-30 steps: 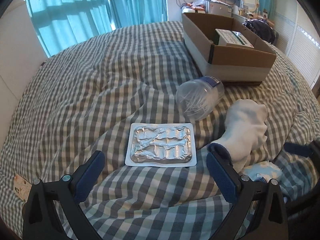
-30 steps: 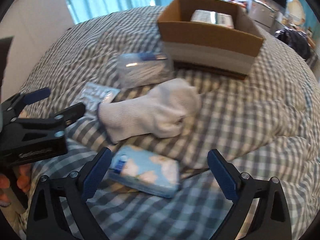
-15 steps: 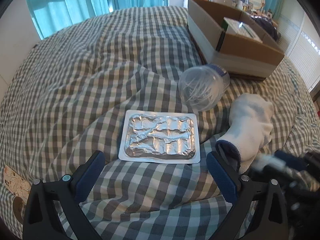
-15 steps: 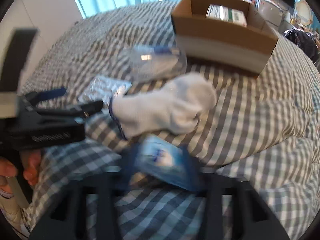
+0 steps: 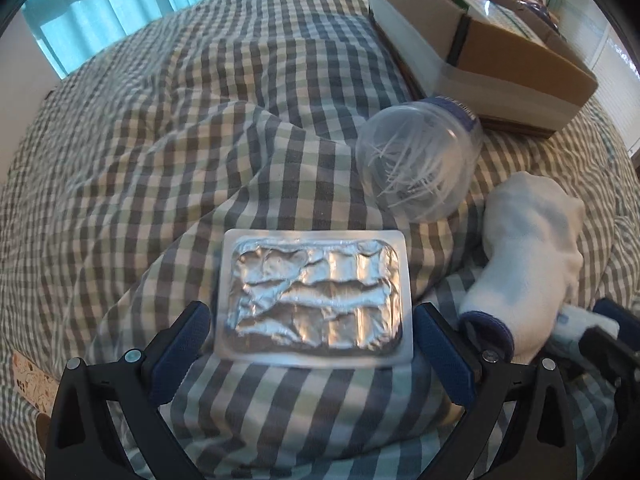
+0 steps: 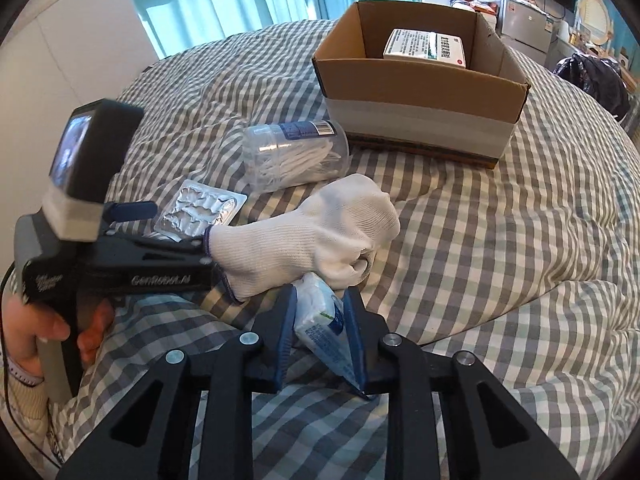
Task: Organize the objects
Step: 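Grasp the blue-white packet with the right tool while the left tool grasps the foil blister pack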
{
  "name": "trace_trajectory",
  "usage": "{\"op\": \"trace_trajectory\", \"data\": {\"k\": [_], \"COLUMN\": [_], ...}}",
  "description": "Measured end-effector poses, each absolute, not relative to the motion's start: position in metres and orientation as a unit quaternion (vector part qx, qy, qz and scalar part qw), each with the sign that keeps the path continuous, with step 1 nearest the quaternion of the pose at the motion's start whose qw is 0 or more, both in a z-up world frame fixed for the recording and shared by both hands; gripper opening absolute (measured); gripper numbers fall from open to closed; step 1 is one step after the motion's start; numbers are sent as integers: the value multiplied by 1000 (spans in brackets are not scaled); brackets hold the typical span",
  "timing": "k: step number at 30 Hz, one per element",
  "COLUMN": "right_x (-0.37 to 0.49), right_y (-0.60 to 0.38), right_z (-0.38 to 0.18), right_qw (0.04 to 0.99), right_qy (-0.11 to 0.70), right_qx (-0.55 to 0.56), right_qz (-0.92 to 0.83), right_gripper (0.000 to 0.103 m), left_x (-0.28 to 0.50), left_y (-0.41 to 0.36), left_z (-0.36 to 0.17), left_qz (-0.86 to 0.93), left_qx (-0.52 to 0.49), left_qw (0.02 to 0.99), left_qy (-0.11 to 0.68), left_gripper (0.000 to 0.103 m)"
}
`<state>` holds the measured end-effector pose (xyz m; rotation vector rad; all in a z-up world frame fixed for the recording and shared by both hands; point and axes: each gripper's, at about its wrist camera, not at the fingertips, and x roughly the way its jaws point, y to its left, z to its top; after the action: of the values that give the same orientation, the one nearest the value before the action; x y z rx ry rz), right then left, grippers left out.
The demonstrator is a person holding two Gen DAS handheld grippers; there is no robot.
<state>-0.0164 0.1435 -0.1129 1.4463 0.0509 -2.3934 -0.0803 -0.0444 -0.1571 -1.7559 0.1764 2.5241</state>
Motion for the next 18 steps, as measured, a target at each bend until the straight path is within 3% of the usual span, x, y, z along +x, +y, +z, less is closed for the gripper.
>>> {"op": "trace_trajectory", "data": {"k": [4, 7, 18], "right_x": [-17, -18, -12], "right_y": [145, 145, 149], "right_z": [-114, -115, -95], "right_qw": [172, 172, 165], "right_qy": [13, 12, 14], "right_qx": [512, 513, 489], "right_qz": [-841, -841, -857], "right_gripper": [24, 24, 22], "left_x": [-92, -92, -53], "left_y": [-44, -46, -40], "left_z": [-169, -171, -125], "left_qz": [805, 802, 840], "left_qx": [-590, -594, -535], "left_qw": [39, 51, 59], "left_qy": [49, 37, 73], "left_gripper": [103, 95, 95]}}
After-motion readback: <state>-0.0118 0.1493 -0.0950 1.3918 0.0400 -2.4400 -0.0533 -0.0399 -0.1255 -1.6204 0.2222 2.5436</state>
